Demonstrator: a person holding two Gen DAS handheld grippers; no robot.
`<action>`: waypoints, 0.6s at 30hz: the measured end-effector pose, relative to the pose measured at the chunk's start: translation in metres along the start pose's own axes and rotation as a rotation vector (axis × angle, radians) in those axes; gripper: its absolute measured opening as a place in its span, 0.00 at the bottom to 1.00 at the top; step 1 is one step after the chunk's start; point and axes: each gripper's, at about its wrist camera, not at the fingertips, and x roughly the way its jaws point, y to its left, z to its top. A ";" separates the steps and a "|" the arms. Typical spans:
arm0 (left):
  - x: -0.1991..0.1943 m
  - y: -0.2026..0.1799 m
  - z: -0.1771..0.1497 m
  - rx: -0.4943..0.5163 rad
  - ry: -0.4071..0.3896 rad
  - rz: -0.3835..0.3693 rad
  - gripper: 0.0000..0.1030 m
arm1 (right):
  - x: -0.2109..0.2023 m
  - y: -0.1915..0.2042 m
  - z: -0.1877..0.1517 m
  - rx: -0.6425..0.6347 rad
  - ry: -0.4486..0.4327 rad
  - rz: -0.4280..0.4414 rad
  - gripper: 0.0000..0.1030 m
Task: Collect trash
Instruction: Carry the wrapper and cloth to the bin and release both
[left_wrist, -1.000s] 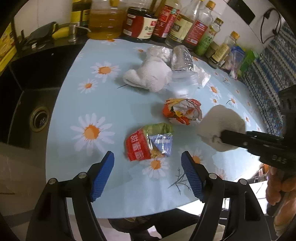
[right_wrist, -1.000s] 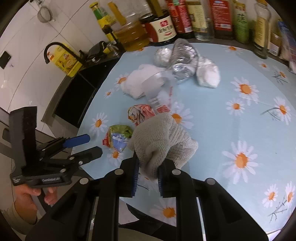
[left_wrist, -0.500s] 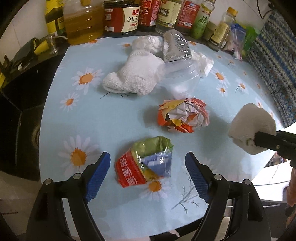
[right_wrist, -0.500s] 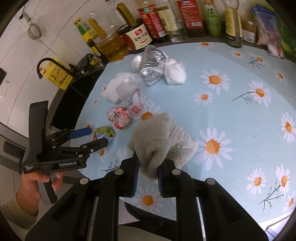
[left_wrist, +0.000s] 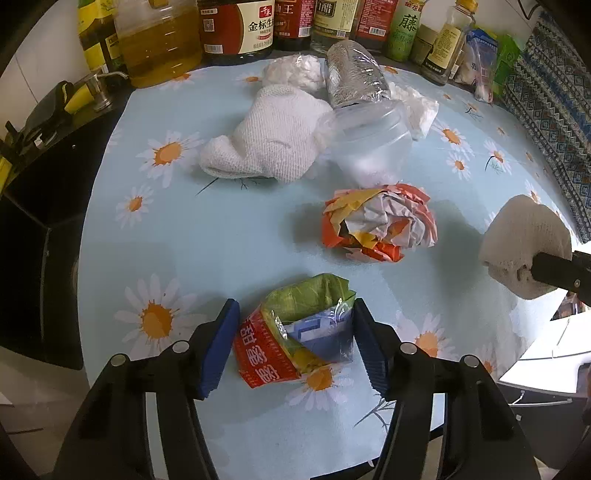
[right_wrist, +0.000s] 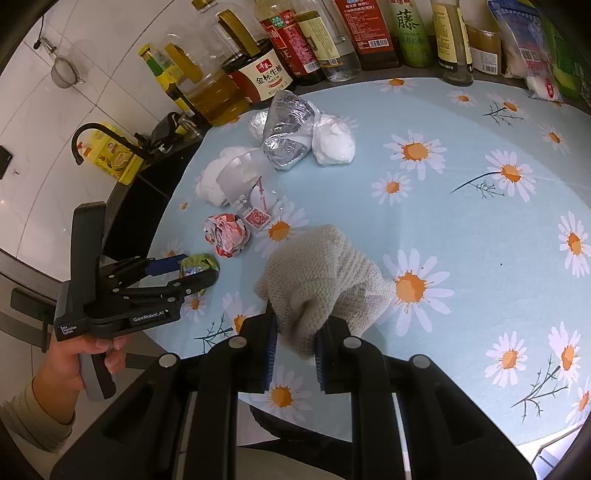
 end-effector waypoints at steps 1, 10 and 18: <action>0.000 0.000 0.000 0.001 -0.001 0.000 0.57 | 0.000 0.000 0.000 -0.001 0.001 0.001 0.18; -0.011 -0.004 -0.006 -0.006 -0.024 -0.010 0.56 | -0.003 0.009 -0.002 -0.024 0.003 0.009 0.18; -0.030 -0.003 -0.020 -0.030 -0.054 -0.037 0.56 | -0.007 0.023 -0.011 -0.054 0.000 0.011 0.18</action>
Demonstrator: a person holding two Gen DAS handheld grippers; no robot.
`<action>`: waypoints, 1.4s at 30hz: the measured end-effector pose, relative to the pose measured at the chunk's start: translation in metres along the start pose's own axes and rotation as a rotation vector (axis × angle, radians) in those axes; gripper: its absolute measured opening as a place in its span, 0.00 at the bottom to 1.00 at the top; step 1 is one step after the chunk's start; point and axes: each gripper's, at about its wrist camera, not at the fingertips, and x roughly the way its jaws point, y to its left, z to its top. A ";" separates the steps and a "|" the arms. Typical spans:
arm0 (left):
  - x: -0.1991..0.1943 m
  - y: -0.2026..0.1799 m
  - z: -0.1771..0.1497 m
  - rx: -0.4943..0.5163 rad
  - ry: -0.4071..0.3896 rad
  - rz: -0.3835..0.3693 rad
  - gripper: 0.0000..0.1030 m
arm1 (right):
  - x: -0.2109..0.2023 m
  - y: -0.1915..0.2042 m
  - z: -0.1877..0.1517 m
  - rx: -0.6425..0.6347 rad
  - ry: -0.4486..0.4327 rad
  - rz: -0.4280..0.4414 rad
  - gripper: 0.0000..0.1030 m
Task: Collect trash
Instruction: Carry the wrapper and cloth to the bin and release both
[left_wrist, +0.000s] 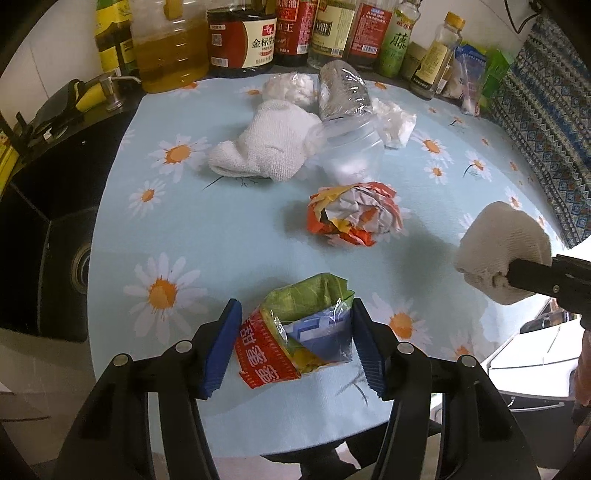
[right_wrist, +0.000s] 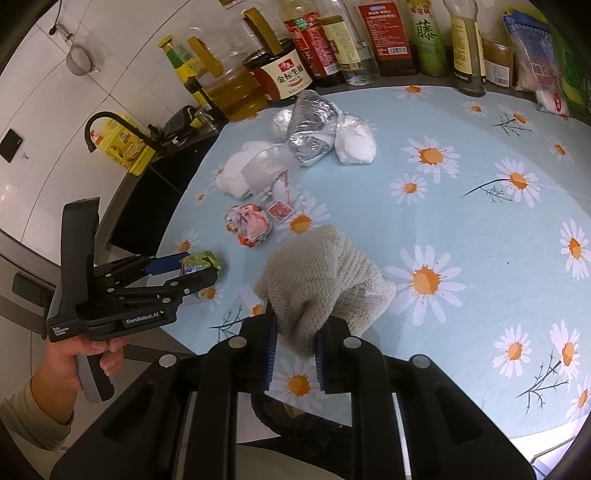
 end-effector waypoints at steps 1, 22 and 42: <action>-0.003 0.000 -0.002 -0.004 -0.005 -0.004 0.56 | 0.000 0.002 -0.002 -0.003 0.001 0.002 0.18; -0.052 0.014 -0.081 -0.080 -0.055 -0.070 0.56 | 0.007 0.075 -0.055 -0.099 0.046 0.035 0.18; -0.029 0.028 -0.151 -0.153 0.032 -0.139 0.56 | 0.052 0.105 -0.119 -0.130 0.214 0.037 0.18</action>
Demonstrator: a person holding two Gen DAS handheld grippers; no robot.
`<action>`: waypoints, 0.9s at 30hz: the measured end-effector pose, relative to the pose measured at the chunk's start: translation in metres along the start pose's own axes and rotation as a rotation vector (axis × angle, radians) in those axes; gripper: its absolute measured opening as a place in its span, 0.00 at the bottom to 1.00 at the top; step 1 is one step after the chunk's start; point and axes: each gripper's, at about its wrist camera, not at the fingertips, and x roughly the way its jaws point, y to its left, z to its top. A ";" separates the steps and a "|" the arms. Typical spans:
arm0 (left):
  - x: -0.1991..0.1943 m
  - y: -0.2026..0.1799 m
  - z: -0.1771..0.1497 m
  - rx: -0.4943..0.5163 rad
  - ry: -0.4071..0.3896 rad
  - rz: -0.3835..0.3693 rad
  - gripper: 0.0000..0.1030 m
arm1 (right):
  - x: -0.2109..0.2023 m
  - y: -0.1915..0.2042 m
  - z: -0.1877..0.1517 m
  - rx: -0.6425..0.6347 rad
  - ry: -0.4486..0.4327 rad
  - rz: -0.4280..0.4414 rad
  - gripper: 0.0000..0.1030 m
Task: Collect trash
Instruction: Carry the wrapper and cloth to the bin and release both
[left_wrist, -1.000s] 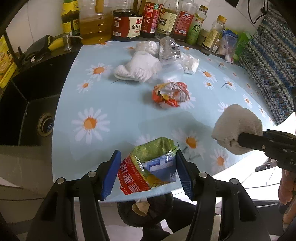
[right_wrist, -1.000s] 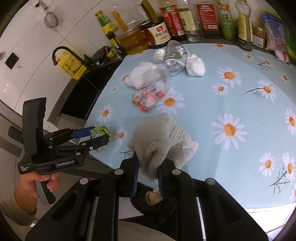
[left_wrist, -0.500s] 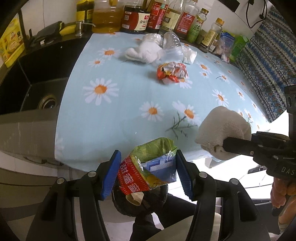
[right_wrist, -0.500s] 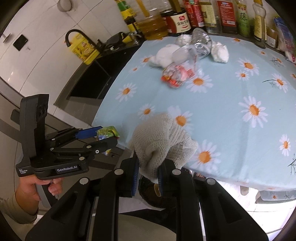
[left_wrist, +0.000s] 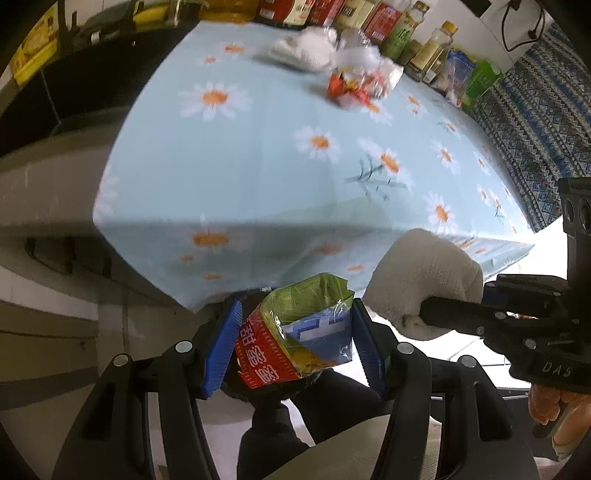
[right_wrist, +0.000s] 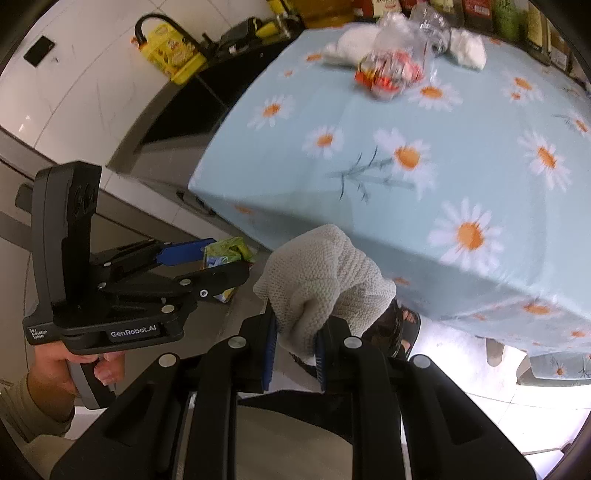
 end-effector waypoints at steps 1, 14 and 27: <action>0.003 0.001 -0.002 -0.004 0.006 -0.001 0.56 | 0.005 0.000 -0.002 0.003 0.013 0.001 0.18; 0.041 0.013 -0.021 -0.056 0.089 -0.015 0.56 | 0.053 -0.007 -0.014 0.018 0.135 -0.016 0.22; 0.054 0.026 -0.014 -0.105 0.129 -0.008 0.68 | 0.054 -0.029 0.001 0.100 0.128 0.022 0.40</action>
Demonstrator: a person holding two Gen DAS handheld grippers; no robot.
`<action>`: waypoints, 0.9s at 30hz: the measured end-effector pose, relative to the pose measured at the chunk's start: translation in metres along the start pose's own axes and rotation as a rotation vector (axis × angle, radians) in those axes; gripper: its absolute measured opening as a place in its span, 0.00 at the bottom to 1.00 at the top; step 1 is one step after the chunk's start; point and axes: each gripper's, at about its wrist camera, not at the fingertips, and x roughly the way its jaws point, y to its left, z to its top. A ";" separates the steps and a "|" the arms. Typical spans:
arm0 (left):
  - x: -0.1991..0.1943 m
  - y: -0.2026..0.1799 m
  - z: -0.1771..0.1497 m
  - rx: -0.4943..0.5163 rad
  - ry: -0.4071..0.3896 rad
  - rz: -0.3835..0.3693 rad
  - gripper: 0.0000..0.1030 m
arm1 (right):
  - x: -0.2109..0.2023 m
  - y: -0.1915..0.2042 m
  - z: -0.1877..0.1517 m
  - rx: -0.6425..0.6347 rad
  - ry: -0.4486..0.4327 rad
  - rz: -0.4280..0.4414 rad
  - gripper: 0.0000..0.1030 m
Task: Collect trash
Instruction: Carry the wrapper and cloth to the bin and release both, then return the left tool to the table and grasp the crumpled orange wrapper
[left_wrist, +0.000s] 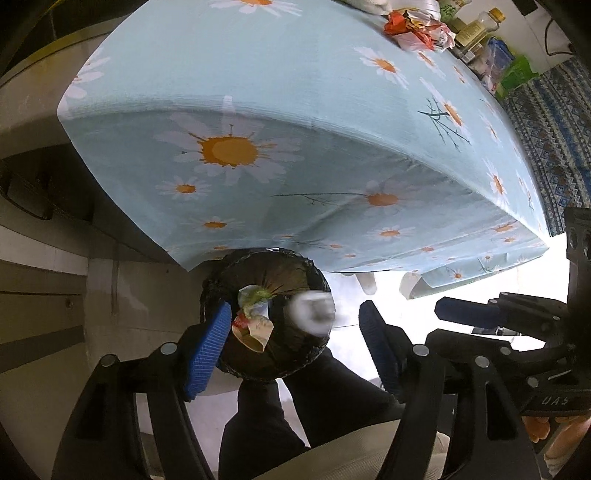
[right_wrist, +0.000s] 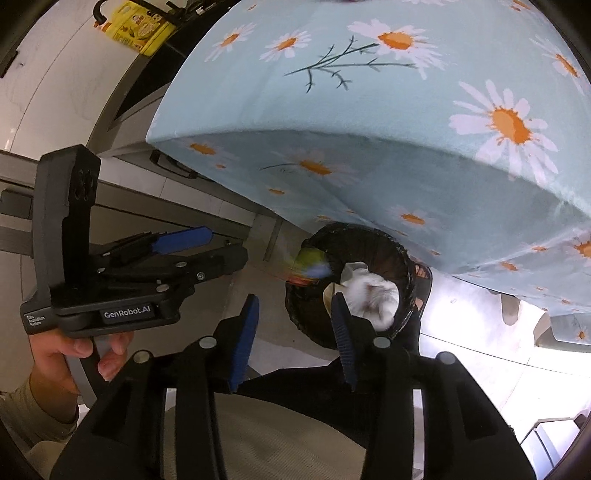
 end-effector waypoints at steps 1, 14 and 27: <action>0.000 0.000 0.001 -0.001 0.001 0.002 0.68 | -0.001 0.000 0.000 0.000 -0.003 -0.001 0.40; -0.013 -0.008 0.006 0.021 -0.021 -0.003 0.68 | -0.026 0.000 -0.009 -0.002 -0.043 -0.014 0.40; -0.058 -0.033 0.023 0.100 -0.102 -0.003 0.68 | -0.076 0.000 -0.006 0.006 -0.185 -0.037 0.45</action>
